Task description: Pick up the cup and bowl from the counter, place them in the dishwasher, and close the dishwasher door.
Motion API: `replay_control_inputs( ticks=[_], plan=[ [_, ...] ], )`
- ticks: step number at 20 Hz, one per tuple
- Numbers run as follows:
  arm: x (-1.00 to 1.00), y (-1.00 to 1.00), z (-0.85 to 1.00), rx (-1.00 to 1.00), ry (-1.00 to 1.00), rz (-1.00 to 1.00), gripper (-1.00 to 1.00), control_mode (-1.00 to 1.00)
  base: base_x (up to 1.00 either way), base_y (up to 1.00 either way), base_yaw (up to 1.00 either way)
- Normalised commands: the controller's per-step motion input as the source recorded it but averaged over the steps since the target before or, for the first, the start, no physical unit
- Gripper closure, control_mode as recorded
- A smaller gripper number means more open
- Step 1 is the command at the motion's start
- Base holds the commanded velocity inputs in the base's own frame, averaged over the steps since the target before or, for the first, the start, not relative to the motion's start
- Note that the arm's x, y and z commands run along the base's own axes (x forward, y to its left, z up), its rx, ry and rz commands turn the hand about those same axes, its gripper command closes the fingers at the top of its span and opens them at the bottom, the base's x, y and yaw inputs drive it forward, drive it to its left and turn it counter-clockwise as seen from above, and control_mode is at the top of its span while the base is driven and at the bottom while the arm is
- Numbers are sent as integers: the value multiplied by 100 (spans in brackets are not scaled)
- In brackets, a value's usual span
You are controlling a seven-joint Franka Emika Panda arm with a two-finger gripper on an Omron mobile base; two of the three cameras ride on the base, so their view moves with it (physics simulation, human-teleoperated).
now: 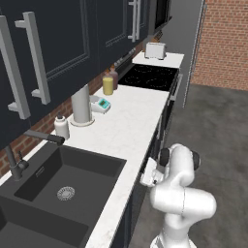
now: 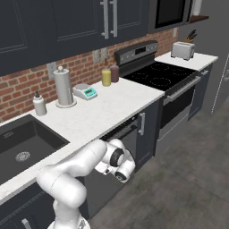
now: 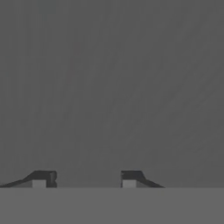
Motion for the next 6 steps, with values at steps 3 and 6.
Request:
replay_control_inputs(
  ticks=[3, 6],
  plan=[
    [21, 84, 0, -3, 0, 0, -100, -100, 0, 0, 0],
    [19, 81, 0, -4, 0, 0, -100, -100, 0, 0, 0]
  ],
)
